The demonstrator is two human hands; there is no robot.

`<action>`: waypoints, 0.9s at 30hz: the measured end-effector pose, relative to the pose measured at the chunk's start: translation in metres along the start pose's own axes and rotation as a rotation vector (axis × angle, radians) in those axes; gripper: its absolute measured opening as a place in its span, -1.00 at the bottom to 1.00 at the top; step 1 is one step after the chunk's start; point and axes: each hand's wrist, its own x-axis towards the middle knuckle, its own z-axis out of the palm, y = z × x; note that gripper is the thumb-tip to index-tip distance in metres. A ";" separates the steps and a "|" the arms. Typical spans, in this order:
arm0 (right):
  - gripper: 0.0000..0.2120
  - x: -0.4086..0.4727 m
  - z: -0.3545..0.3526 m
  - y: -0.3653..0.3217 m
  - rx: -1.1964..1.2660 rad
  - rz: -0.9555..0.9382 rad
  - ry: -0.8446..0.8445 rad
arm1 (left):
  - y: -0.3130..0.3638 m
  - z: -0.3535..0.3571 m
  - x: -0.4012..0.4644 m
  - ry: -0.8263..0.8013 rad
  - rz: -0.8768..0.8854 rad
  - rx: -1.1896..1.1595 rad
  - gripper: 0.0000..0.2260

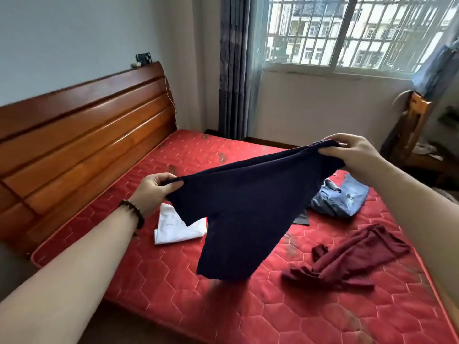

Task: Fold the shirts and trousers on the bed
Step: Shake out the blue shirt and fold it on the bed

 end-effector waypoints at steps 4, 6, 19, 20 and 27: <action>-0.86 -0.035 0.023 -0.006 0.048 0.041 0.008 | -0.009 -0.030 -0.026 -0.015 -0.084 -0.190 -0.95; -0.85 -0.043 0.029 -0.014 0.101 0.040 -0.011 | -0.009 -0.039 -0.030 -0.018 -0.117 -0.276 -0.90; -0.84 0.042 0.099 0.118 0.046 0.293 0.101 | -0.132 0.008 0.034 0.208 -0.404 -0.276 -0.88; -0.83 0.057 0.103 0.146 0.019 0.320 0.092 | -0.153 0.016 0.045 0.225 -0.442 -0.255 -0.88; -0.82 0.157 0.139 0.307 -0.086 0.448 0.037 | -0.289 0.073 0.135 0.279 -0.614 -0.174 -0.88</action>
